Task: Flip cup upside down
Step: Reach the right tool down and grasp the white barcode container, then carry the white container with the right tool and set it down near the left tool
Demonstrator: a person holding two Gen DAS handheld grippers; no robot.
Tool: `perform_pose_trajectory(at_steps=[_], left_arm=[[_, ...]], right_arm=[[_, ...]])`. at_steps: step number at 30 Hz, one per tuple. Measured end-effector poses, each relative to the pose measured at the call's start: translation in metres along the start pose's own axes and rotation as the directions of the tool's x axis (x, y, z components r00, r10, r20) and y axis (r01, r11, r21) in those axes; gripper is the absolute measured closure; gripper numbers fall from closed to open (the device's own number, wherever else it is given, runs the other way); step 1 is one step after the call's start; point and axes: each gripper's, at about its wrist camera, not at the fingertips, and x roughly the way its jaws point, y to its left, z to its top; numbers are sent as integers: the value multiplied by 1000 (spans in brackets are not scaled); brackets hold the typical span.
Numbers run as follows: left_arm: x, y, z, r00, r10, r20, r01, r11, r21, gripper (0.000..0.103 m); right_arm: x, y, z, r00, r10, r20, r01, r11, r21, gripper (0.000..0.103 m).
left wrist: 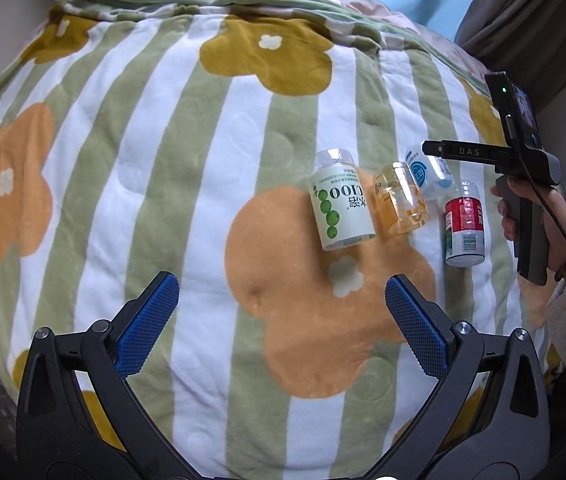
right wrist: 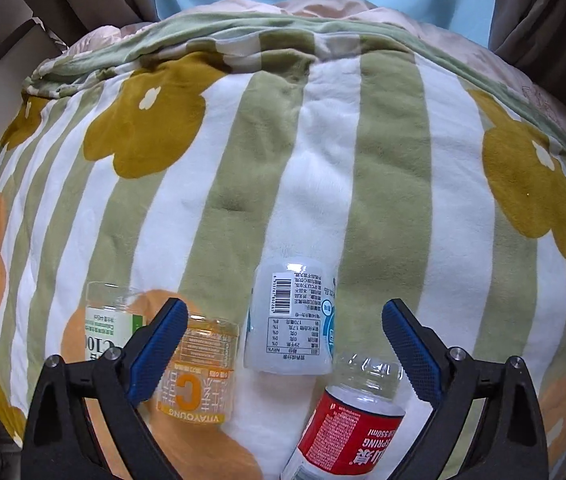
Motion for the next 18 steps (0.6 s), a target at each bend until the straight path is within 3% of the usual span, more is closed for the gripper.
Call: perform_pose_trajectory(at_steps=[4, 8, 10, 15, 18], left_arm=[[24, -2, -8, 999, 4, -45, -3, 1000, 17, 0], [40, -1, -16, 997, 2, -78, 1, 1000, 31, 0], [44, 0, -19, 996, 3, -88, 0, 999, 34, 0], [43, 3, -24, 996, -1, -93, 3, 1000, 26, 0], [38, 5, -29, 996, 1, -90, 2, 1000, 26, 0]], right_arm=[[36, -6, 5, 997, 4, -78, -6, 1000, -25, 24], [54, -11, 4, 992, 27, -127, -28, 1000, -10, 31], [61, -13, 3, 988, 41, -151, -41, 999, 1, 45], [57, -19, 3, 989, 52, -140, -51, 999, 15, 46], [32, -20, 3, 995, 62, -83, -60, 998, 28, 46]])
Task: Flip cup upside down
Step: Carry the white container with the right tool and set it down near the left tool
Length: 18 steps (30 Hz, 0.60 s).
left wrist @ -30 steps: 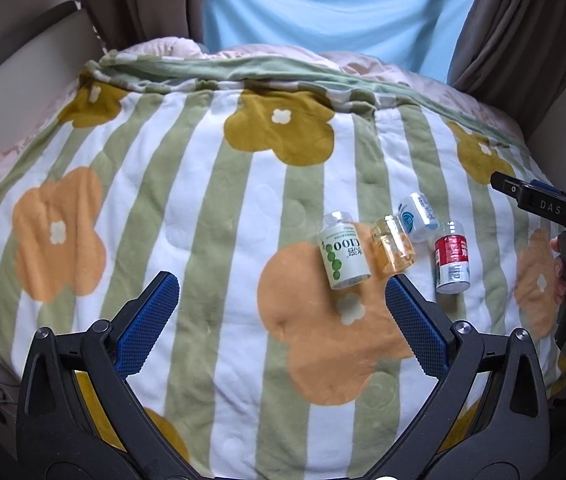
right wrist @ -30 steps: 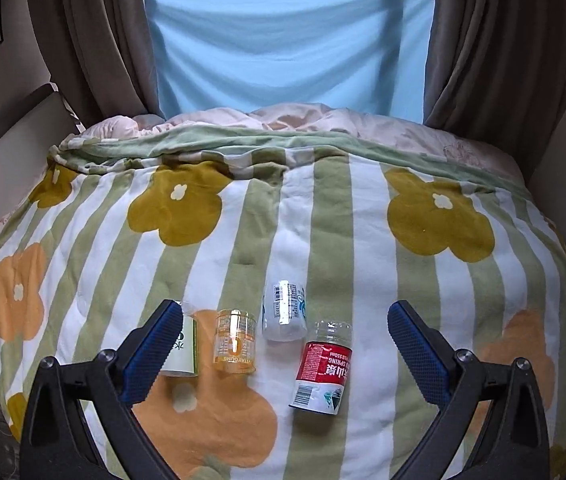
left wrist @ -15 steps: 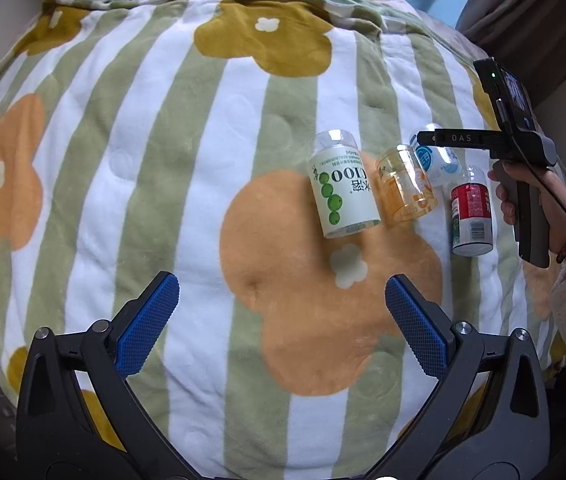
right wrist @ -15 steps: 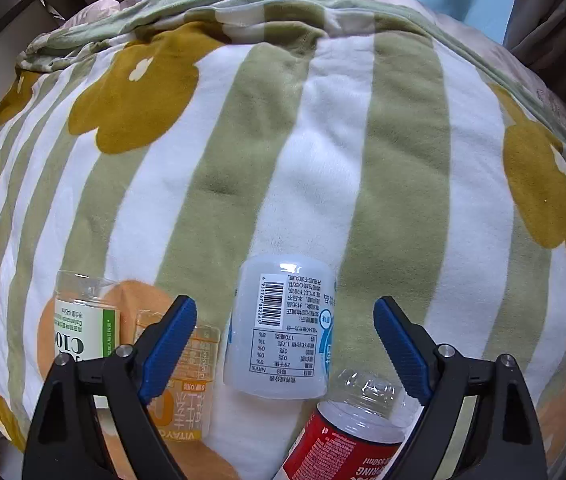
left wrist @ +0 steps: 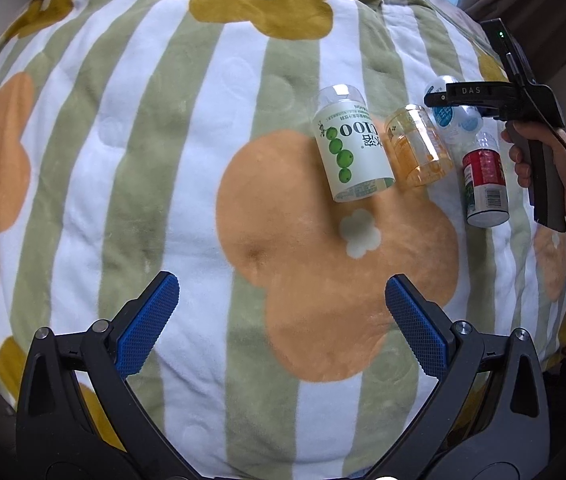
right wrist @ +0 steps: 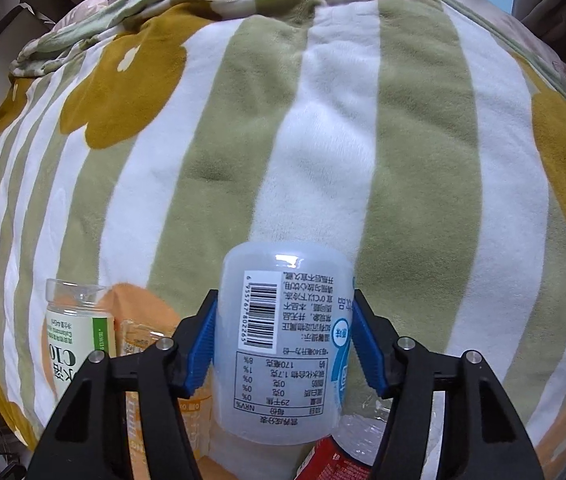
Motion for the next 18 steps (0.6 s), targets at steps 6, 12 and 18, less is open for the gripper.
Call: perform_pose_trajectory(at_steps=[6, 12, 18], left_arm=[[-11, 3, -17, 1000, -1, 4, 1, 1000, 13, 0], [-16, 10, -46, 1000, -6, -16, 7, 999, 32, 0], [-17, 20, -72, 999, -15, -46, 17, 999, 37, 0]], right_arm=[[-84, 16, -33, 984, 92, 150, -95, 995, 15, 46], [-109, 71, -112, 980, 142, 142, -145, 989, 15, 46], [-79, 98, -192, 984, 172, 39, -175, 981, 86, 46]])
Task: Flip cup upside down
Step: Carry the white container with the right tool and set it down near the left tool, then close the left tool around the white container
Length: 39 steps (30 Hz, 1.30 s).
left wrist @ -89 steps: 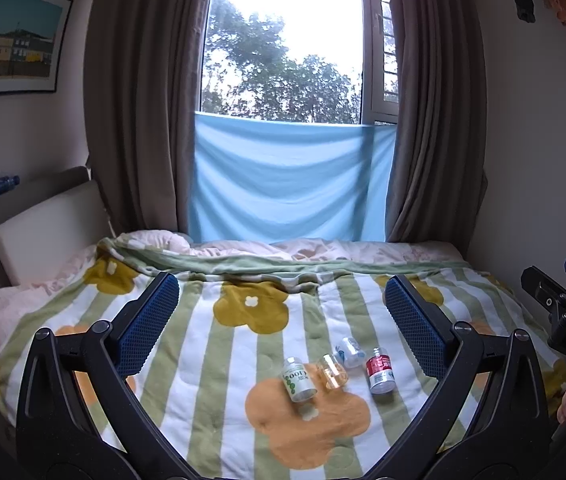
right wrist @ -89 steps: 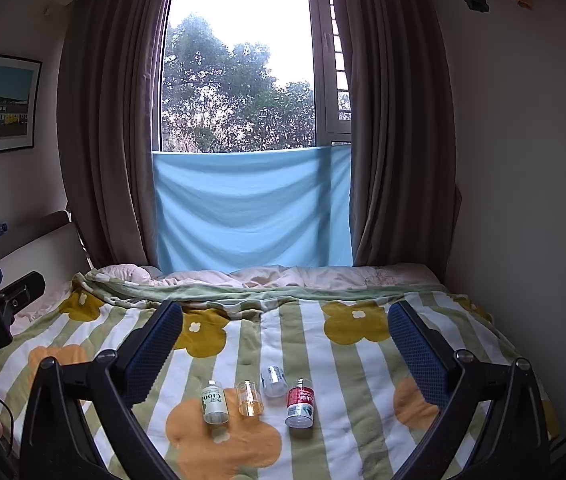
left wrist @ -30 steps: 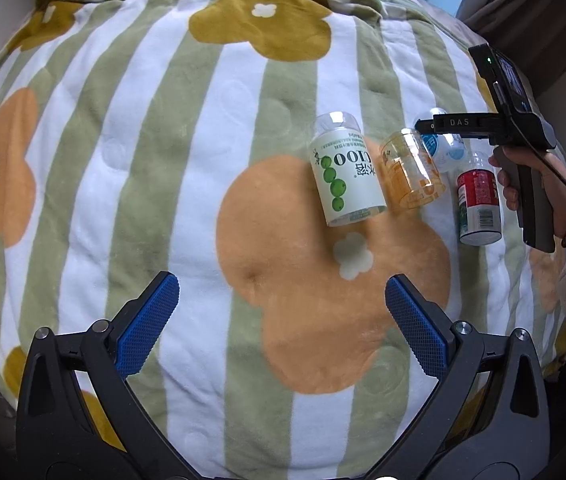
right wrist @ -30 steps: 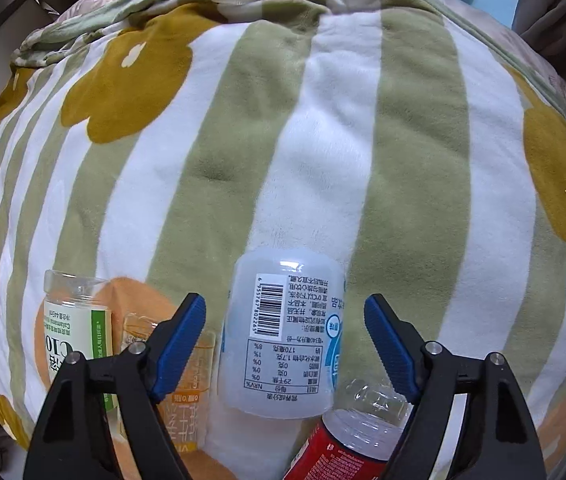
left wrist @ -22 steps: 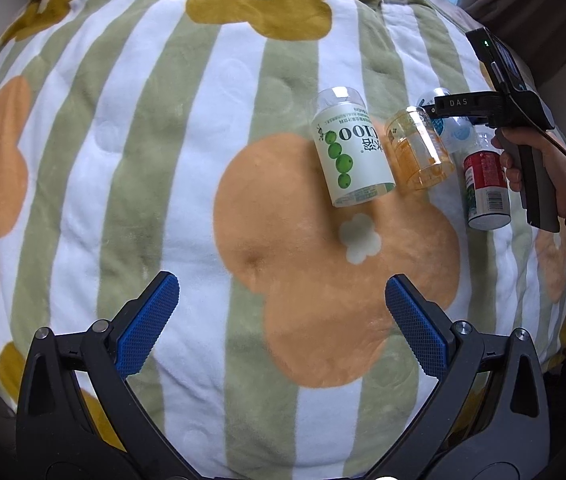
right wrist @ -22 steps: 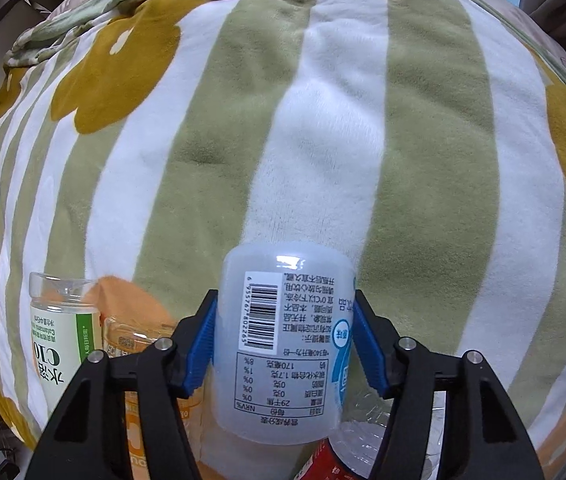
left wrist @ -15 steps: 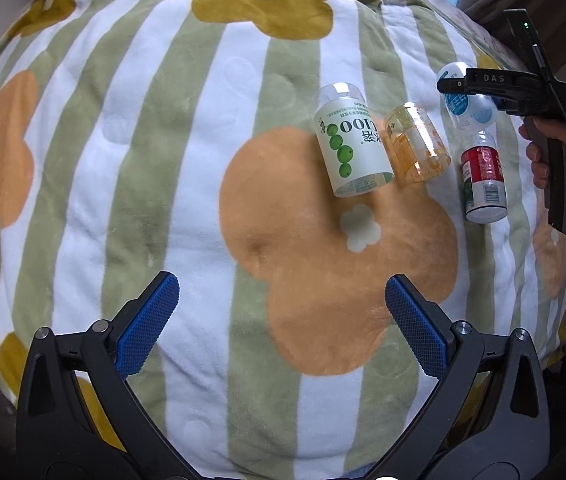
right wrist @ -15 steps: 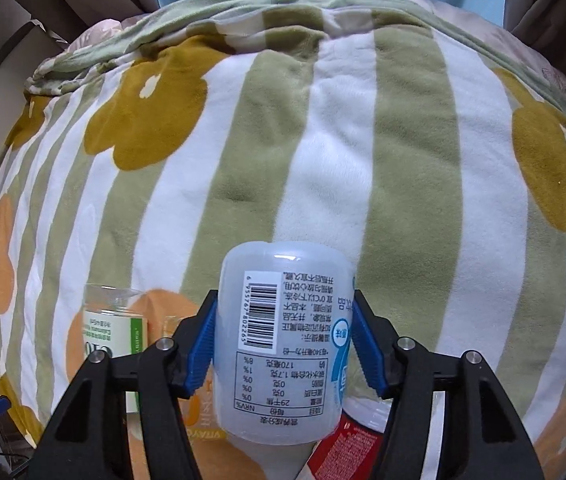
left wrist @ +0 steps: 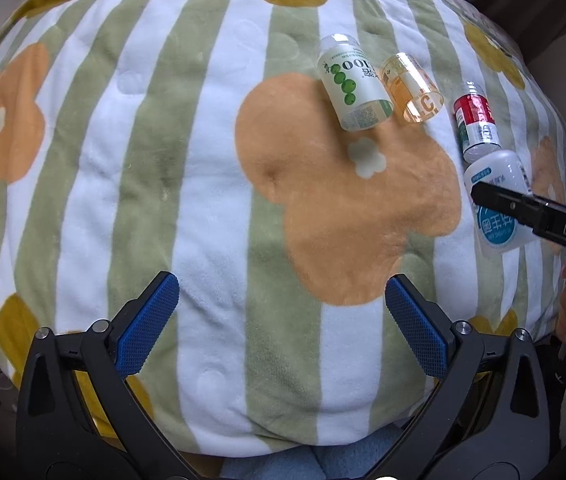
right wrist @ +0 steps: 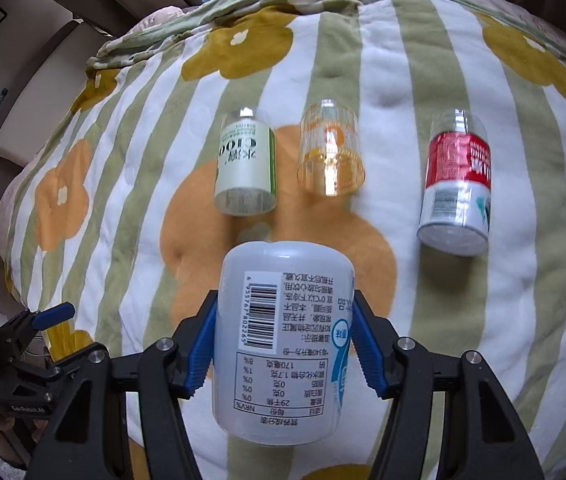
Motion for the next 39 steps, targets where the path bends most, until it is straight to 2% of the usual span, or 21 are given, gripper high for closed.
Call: perform_pose_trajectory(at_steps=[4, 7, 15, 19, 25, 26, 28, 31, 36, 39], left_arm=[[3, 3, -11, 1000, -1, -14, 1, 1000, 9, 0], [5, 5, -15, 1000, -2, -19, 2, 1000, 17, 0], [6, 3, -23, 1000, -12, -26, 13, 999, 34, 0], [7, -2, -27, 999, -13, -31, 14, 999, 46, 0], [4, -9, -28, 999, -14, -31, 16, 998, 57, 0], [3, -11, -28, 999, -15, -32, 17, 998, 62, 0], [-1, -16, -25, 999, -18, -30, 21, 997, 73, 0], [-8, -28, -19, 999, -32, -26, 34, 995, 96, 0], [-13, -64, 1, 995, -77, -62, 86, 984, 155, 0], [3, -89, 15, 985, -80, -150, 105, 980, 170, 0]], right_arm=[[24, 10, -38, 999, 11, -42, -9, 999, 52, 46], [41, 17, -52, 999, 7, -44, -4, 997, 71, 46], [65, 22, -66, 999, -35, -37, 39, 995, 96, 46], [75, 24, -72, 998, -35, -57, 42, 993, 111, 46], [80, 21, -79, 999, -12, -39, 19, 985, 172, 43], [80, 18, -79, 999, 0, -42, 8, 981, 194, 41], [77, 11, -80, 999, 29, -45, -16, 967, 252, 23], [61, 1, -83, 997, 67, -24, -56, 950, 306, 2], [11, -25, -98, 998, 34, 59, -53, 928, 368, 1], [-15, -41, -111, 999, 6, 51, -26, 910, 414, 1]])
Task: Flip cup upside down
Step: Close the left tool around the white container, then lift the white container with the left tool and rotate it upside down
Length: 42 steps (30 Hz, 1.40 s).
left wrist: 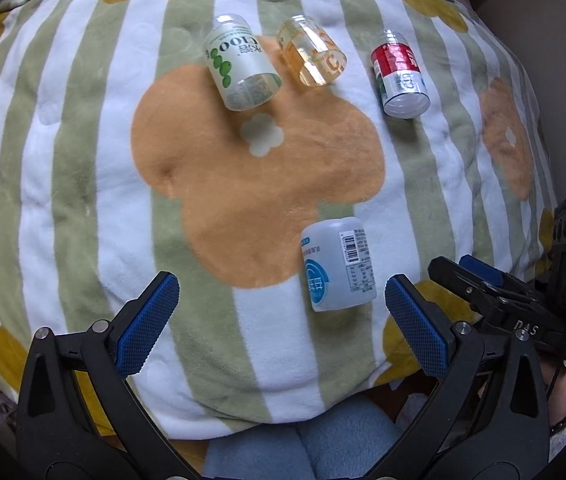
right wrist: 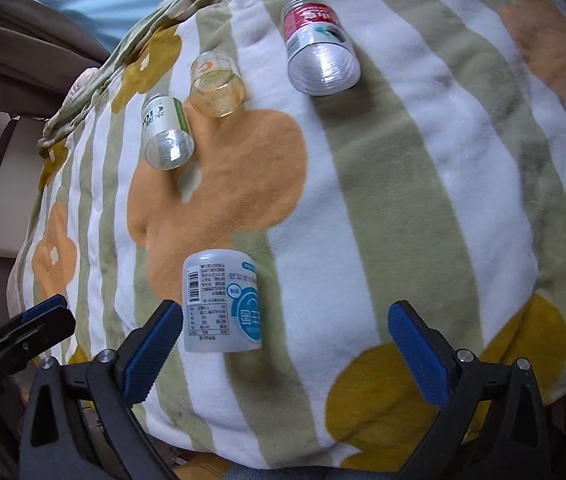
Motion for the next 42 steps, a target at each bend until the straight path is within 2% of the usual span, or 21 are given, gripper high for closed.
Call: perform_pose_trajectory(at_steps=[4, 7, 9, 13, 15, 19, 23, 26, 31, 34, 36, 39, 42], left_arm=[[32, -23, 20, 995, -20, -97, 19, 1000, -8, 0], [62, -38, 29, 976, 70, -204, -69, 998, 16, 0], [82, -38, 33, 961, 76, -266, -82, 997, -9, 0], [113, -31, 39, 934, 27, -357, -71, 991, -113, 3], [123, -31, 39, 922, 15, -386, -71, 989, -132, 6], [138, -37, 37, 902, 50, -429, -100, 991, -94, 19], [147, -41, 36, 892, 77, -445, -118, 991, -66, 33], [150, -43, 34, 895, 64, -442, -106, 992, -71, 44], [141, -47, 34, 910, 89, -404, -110, 994, -29, 44], [128, -48, 34, 929, 84, -360, -98, 995, -21, 44], [116, -49, 33, 946, 89, -310, -95, 995, -4, 44], [97, -55, 33, 975, 108, -193, -101, 994, 46, 44], [87, -63, 39, 989, 123, -85, -115, 989, 96, 44]], right_arm=[[-34, -23, -6, 999, -45, 20, 45, 999, 16, 1], [-55, -31, -10, 990, -131, 58, 132, 991, -6, 1], [-63, -33, -14, 985, -151, 83, 152, 988, -12, 1], [-73, -49, -19, 984, -136, 113, 138, 990, -8, 1], [-72, -54, -21, 986, -119, 113, 119, 993, 6, 1], [-69, -68, -23, 991, -87, 106, 81, 995, 55, 1], [-70, -80, -24, 993, -45, 112, 33, 994, 106, 1], [-71, -86, -22, 992, -34, 121, 19, 993, 120, 1], [-71, -90, -17, 992, -29, 123, 13, 991, 132, 1], [-70, -89, -15, 992, -22, 121, 6, 992, 126, 1], [-69, -86, -14, 993, -17, 118, 3, 993, 116, 1], [-67, -80, -13, 993, -8, 117, -4, 995, 96, 1], [-67, -75, -14, 991, -7, 134, -5, 996, 90, 1]])
